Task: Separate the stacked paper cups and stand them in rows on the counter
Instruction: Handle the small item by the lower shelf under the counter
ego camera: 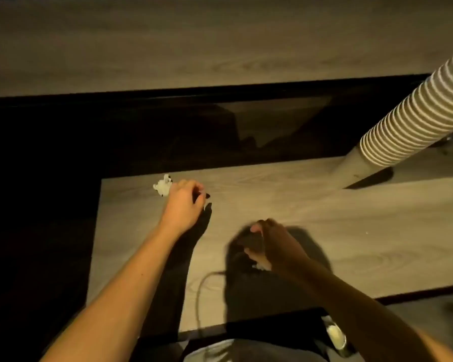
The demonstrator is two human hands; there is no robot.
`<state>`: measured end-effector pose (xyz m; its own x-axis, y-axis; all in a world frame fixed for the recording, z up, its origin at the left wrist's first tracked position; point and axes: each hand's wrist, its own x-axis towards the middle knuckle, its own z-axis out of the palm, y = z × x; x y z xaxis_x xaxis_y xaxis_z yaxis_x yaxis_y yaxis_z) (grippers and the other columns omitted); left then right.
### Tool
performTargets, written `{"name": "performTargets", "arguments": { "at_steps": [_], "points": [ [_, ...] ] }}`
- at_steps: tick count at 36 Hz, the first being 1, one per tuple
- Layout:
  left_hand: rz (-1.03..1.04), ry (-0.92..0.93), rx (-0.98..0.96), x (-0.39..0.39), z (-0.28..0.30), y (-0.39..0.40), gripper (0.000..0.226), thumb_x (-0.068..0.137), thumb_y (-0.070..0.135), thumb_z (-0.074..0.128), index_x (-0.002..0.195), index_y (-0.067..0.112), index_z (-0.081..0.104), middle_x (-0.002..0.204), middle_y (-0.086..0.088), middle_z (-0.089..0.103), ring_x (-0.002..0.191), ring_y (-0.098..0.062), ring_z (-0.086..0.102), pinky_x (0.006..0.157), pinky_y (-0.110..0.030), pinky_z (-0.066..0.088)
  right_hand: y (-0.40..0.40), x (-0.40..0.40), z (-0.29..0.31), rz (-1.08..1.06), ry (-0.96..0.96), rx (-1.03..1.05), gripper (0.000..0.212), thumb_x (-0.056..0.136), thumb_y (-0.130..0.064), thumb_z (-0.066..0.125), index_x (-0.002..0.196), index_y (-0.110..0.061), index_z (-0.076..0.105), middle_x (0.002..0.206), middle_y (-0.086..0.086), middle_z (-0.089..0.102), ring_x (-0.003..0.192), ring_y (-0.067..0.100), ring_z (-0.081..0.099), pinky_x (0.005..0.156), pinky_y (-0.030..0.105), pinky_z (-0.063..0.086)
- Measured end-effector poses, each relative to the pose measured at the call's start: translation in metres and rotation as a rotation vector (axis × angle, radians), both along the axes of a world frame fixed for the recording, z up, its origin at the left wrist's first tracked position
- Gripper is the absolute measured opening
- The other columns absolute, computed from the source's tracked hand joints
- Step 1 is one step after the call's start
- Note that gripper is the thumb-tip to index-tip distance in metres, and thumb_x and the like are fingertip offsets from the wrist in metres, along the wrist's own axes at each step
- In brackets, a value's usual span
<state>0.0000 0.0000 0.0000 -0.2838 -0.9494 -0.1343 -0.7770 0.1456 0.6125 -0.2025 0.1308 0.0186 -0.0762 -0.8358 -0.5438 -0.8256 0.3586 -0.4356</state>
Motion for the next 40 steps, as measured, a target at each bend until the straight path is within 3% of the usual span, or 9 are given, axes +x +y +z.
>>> {"name": "performTargets", "arguments": {
  "at_steps": [4, 8, 14, 20, 26, 29, 33, 38, 40],
  "points": [
    [-0.006, -0.323, -0.195, 0.014, -0.019, -0.019, 0.049, 0.086, 0.027, 0.067, 0.133, 0.024, 0.053, 0.150, -0.011, 0.036, 0.135, -0.040, 0.029, 0.110, -0.051, 0.030, 0.002, 0.009, -0.011, 0.036, 0.108, 0.039, 0.069, 0.084, -0.046, 0.072, 0.141, -0.020, 0.045, 0.142, 0.010, 0.039, 0.136, 0.031, 0.035, 0.106, 0.041, 0.042],
    [-0.021, -0.470, 0.020, 0.024, -0.036, -0.023, 0.064, 0.088, 0.021, 0.064, 0.144, 0.030, 0.037, 0.161, -0.014, 0.013, 0.139, -0.047, 0.019, 0.114, -0.054, 0.028, 0.006, 0.014, -0.025, 0.081, 0.183, 0.211, 0.082, 0.077, -0.035, 0.079, 0.145, -0.025, 0.034, 0.144, 0.013, 0.026, 0.136, 0.038, 0.027, 0.102, 0.050, 0.044],
    [-0.070, -0.349, -0.016, 0.024, -0.048, -0.017, 0.053, 0.086, -0.004, 0.056, 0.136, 0.012, 0.050, 0.139, -0.017, 0.038, 0.128, -0.040, 0.033, 0.106, -0.050, 0.041, 0.009, 0.012, -0.038, 0.040, 0.179, 0.133, 0.053, 0.092, -0.007, 0.057, 0.140, -0.016, 0.039, 0.142, 0.017, 0.031, 0.131, 0.039, 0.036, 0.103, 0.050, 0.044],
    [-0.110, -0.165, 0.022, -0.019, -0.047, 0.011, 0.032, 0.092, 0.002, 0.053, 0.120, 0.015, 0.062, 0.119, -0.014, 0.056, 0.109, -0.035, 0.055, 0.091, -0.044, 0.046, 0.023, -0.021, -0.034, -0.021, 0.010, 0.018, 0.037, 0.097, -0.010, 0.056, 0.134, -0.005, 0.055, 0.136, 0.021, 0.048, 0.123, 0.037, 0.048, 0.103, 0.039, 0.039],
    [-0.240, 0.070, 0.139, -0.124, -0.035, 0.081, 0.031, 0.098, 0.028, 0.053, 0.125, 0.035, 0.039, 0.108, -0.007, 0.066, 0.092, -0.026, 0.064, 0.080, -0.042, 0.051, 0.078, -0.093, -0.017, -0.268, -0.126, -0.062, 0.022, 0.095, -0.002, 0.056, 0.105, -0.005, 0.075, 0.106, 0.014, 0.074, 0.100, 0.028, 0.068, 0.074, 0.024, 0.042],
    [-0.377, 0.152, 0.204, -0.190, -0.024, 0.126, 0.016, 0.099, 0.030, 0.049, 0.111, 0.038, 0.042, 0.096, -0.001, 0.065, 0.084, -0.024, 0.064, 0.073, -0.038, 0.050, 0.120, -0.140, -0.014, -0.442, -0.180, -0.047, 0.019, 0.096, -0.004, 0.058, 0.104, -0.008, 0.075, 0.105, 0.009, 0.074, 0.098, 0.023, 0.068, 0.073, 0.016, 0.037],
    [-0.523, 0.243, 0.278, -0.276, -0.012, 0.197, 0.003, 0.100, 0.030, 0.048, 0.102, 0.031, 0.051, 0.083, 0.005, 0.062, 0.078, -0.019, 0.059, 0.068, -0.031, 0.042, 0.187, -0.201, -0.020, -0.697, -0.207, -0.097, 0.022, 0.101, -0.015, 0.057, 0.117, -0.010, 0.071, 0.113, 0.006, 0.071, 0.103, 0.019, 0.065, 0.081, 0.019, 0.042],
    [-0.770, 0.327, 0.352, -0.354, -0.009, 0.290, 0.021, 0.098, 0.018, 0.053, 0.119, 0.021, 0.055, 0.101, 0.007, 0.066, 0.084, 0.003, 0.060, 0.077, -0.009, 0.042, 0.278, -0.259, -0.037, -1.125, -0.195, -0.267, 0.014, 0.097, -0.018, 0.064, 0.096, -0.012, 0.076, 0.079, -0.001, 0.069, 0.071, 0.005, 0.062, 0.064, 0.009, 0.040],
    [-0.889, 0.245, 0.385, -0.376, -0.021, 0.325, 0.027, 0.096, 0.013, 0.054, 0.123, 0.012, 0.056, 0.105, 0.004, 0.063, 0.091, -0.003, 0.059, 0.078, -0.011, 0.039, 0.315, -0.277, -0.051, -1.268, -0.209, -0.265, 0.019, 0.099, -0.020, 0.061, 0.099, -0.010, 0.077, 0.083, -0.002, 0.068, 0.078, 0.008, 0.061, 0.063, 0.009, 0.039]
  ]
}}
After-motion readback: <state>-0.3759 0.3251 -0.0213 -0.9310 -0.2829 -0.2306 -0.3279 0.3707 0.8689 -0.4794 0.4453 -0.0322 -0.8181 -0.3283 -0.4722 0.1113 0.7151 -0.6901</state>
